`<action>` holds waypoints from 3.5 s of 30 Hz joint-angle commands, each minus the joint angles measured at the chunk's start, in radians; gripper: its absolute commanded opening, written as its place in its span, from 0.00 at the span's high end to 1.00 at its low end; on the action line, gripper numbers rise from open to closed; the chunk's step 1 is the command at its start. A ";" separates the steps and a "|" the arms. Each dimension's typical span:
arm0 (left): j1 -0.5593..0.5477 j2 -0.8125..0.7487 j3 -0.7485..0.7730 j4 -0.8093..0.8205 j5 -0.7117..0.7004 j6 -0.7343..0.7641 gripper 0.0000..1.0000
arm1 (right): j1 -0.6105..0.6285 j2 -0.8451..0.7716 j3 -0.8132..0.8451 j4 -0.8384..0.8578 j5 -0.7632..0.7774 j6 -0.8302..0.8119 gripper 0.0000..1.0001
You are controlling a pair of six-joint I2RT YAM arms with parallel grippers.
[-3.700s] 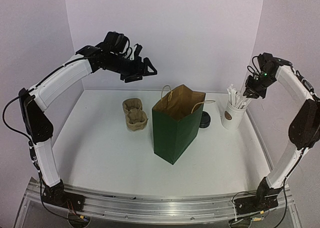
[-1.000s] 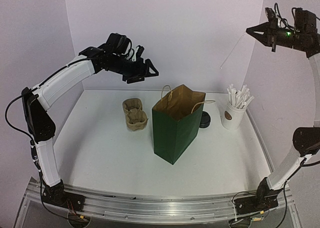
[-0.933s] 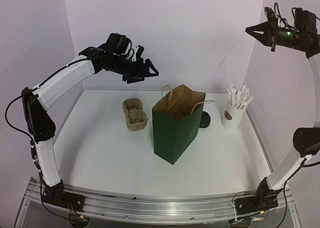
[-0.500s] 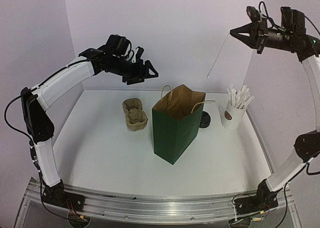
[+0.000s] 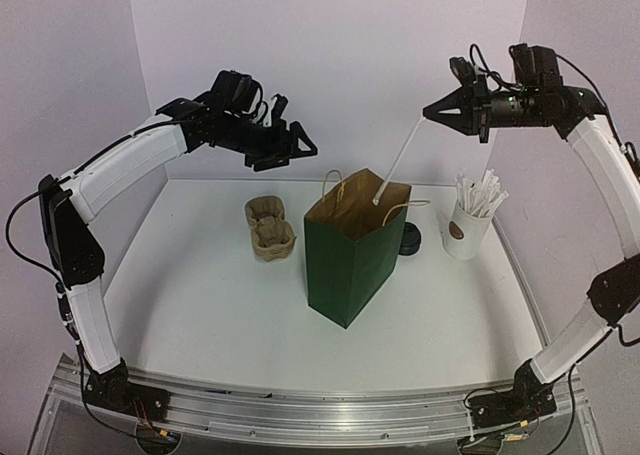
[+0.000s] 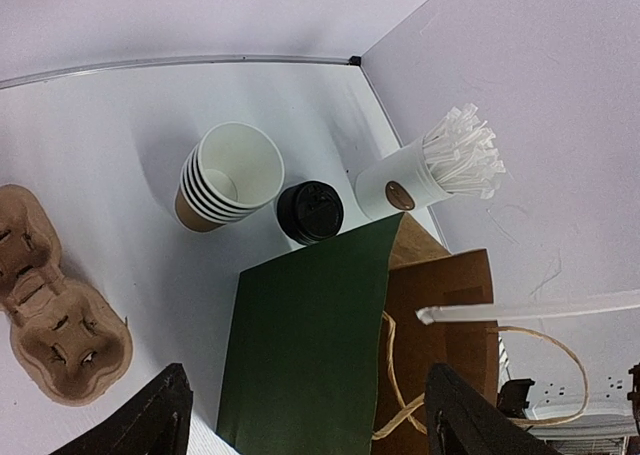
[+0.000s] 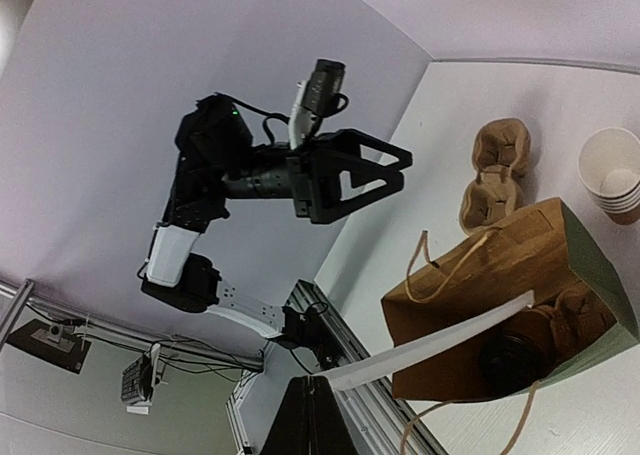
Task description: Pack the takeout coffee
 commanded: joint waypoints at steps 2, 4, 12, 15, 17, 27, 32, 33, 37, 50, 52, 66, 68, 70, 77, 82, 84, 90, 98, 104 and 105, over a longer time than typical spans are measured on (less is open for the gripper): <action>-0.003 -0.056 0.009 0.036 -0.009 0.003 0.21 | 0.009 -0.030 -0.048 0.023 0.024 -0.044 1.00; -0.003 -0.054 0.009 0.037 -0.008 0.003 0.21 | 0.009 -0.032 -0.073 0.022 0.033 -0.051 1.00; -0.003 -0.045 0.012 0.042 -0.002 0.002 0.21 | 0.009 -0.029 -0.187 0.020 0.090 -0.094 1.00; -0.003 -0.044 0.010 0.041 -0.002 0.003 0.21 | 0.009 -0.018 -0.215 0.022 0.096 -0.103 1.00; -0.003 -0.044 0.009 0.041 -0.002 0.003 0.21 | 0.009 -0.011 -0.230 0.022 0.105 -0.110 1.00; -0.003 -0.042 0.000 0.048 -0.002 0.002 0.21 | 0.024 0.028 -0.294 0.023 0.124 -0.141 1.00; -0.003 -0.042 -0.006 0.054 -0.002 0.000 0.21 | 0.034 0.041 -0.305 0.023 0.138 -0.151 1.00; -0.003 -0.042 -0.007 0.055 -0.002 0.000 0.21 | 0.037 0.044 -0.305 0.024 0.141 -0.152 1.00; -0.003 -0.042 -0.011 0.062 0.000 0.000 0.21 | 0.046 0.064 -0.298 0.025 0.147 -0.157 1.00; -0.003 -0.052 -0.032 0.070 0.000 -0.003 0.21 | 0.070 0.132 -0.282 0.030 0.161 -0.172 0.85; -0.003 -0.058 -0.039 0.073 -0.002 -0.004 0.21 | 0.070 0.133 -0.280 0.030 0.164 -0.170 0.67; -0.003 -0.066 -0.033 0.070 -0.003 0.002 0.21 | 0.071 0.063 -0.048 -0.023 0.382 -0.177 0.31; -0.003 -0.067 -0.028 0.064 -0.005 0.006 0.21 | 0.070 0.050 -0.015 -0.030 0.452 -0.181 0.30; -0.003 -0.069 -0.022 0.058 -0.008 0.009 0.21 | 0.070 0.039 0.017 -0.047 0.539 -0.183 0.28; -0.003 -0.086 -0.011 0.011 -0.049 0.023 0.20 | 0.070 0.032 0.113 -0.186 0.960 -0.208 0.11; -0.003 -0.091 0.010 -0.051 -0.110 0.028 0.17 | 0.070 0.047 0.151 -0.312 1.254 -0.218 0.09; -0.002 -0.091 0.022 -0.085 -0.150 0.022 0.16 | 0.070 0.039 0.141 -0.345 1.330 -0.218 0.09; 0.001 -0.128 -0.029 -0.110 -0.227 -0.010 0.15 | 0.070 -0.050 0.012 -0.359 1.432 -0.188 0.07; 0.000 -0.232 -0.215 -0.007 -0.268 -0.068 0.16 | 0.070 -0.164 -0.184 -0.360 1.439 -0.116 0.05; 0.000 -0.240 -0.225 -0.001 -0.260 -0.070 0.16 | 0.070 -0.190 -0.211 -0.356 1.442 -0.096 0.05; 0.000 -0.239 -0.222 -0.003 -0.262 -0.069 0.16 | 0.070 -0.191 -0.212 -0.356 1.444 -0.095 0.04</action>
